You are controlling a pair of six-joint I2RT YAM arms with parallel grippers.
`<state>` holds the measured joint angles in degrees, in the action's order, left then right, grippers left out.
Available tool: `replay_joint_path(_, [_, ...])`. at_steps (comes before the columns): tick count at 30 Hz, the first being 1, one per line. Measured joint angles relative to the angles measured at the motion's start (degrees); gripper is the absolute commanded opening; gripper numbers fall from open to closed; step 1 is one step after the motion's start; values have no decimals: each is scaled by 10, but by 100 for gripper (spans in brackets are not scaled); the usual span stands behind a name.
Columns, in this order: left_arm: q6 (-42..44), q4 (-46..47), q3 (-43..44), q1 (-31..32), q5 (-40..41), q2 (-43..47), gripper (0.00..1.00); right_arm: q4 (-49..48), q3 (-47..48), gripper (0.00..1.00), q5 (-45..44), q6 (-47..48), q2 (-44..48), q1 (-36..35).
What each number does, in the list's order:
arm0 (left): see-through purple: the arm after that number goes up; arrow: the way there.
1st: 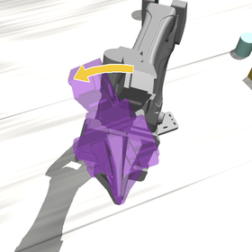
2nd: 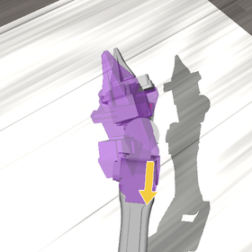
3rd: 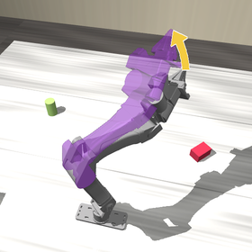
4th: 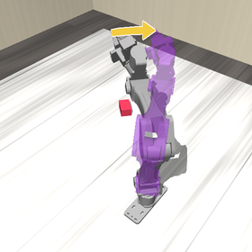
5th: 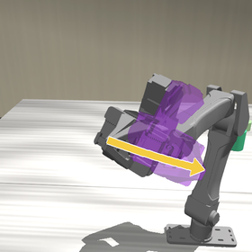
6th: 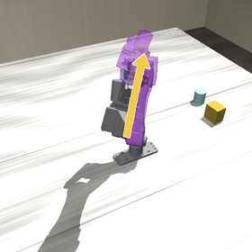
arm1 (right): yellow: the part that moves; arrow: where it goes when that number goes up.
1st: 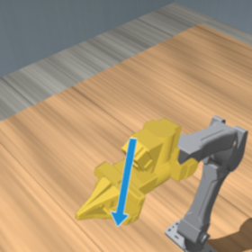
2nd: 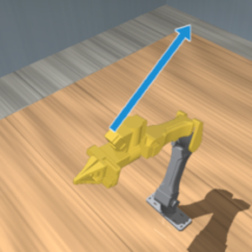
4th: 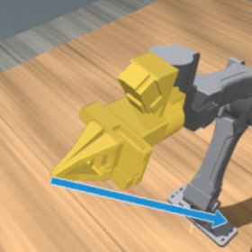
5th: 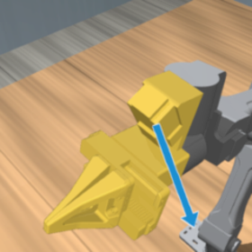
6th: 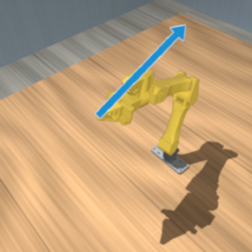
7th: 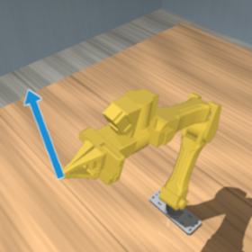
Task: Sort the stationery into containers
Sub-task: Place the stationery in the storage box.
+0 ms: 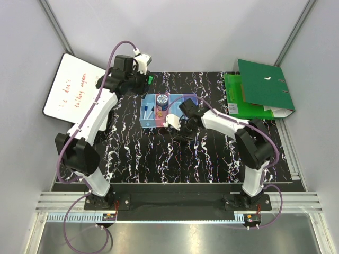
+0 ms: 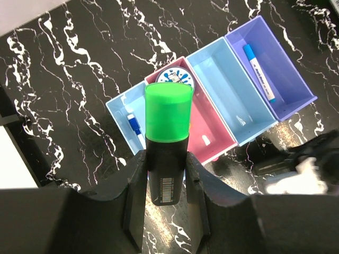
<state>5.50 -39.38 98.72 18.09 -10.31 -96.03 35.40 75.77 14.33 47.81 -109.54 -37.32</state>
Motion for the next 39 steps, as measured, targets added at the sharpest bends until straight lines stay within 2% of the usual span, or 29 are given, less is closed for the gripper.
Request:
replay_joint_path(7, [-31, -1, 2, -1, -16, -52, 0, -5, 2, 0, -54, -46, 138, 0])
replay_joint_path(15, [-129, -14, 61, 0, -88, -156, 0, -13, 15, 0, -153, -76, 263, 0])
replay_joint_path(23, [-196, -16, 148, 33, -117, -227, 0, -13, 15, 1, -219, -81, 289, 0])
replay_joint_path(32, [-222, -13, 172, 104, -115, -290, 0, -16, 19, 1, -248, -80, 294, 0])
replay_joint_path(39, [-230, -15, 172, 109, -84, -330, 0, -23, 39, 1, -254, -78, 302, 0])
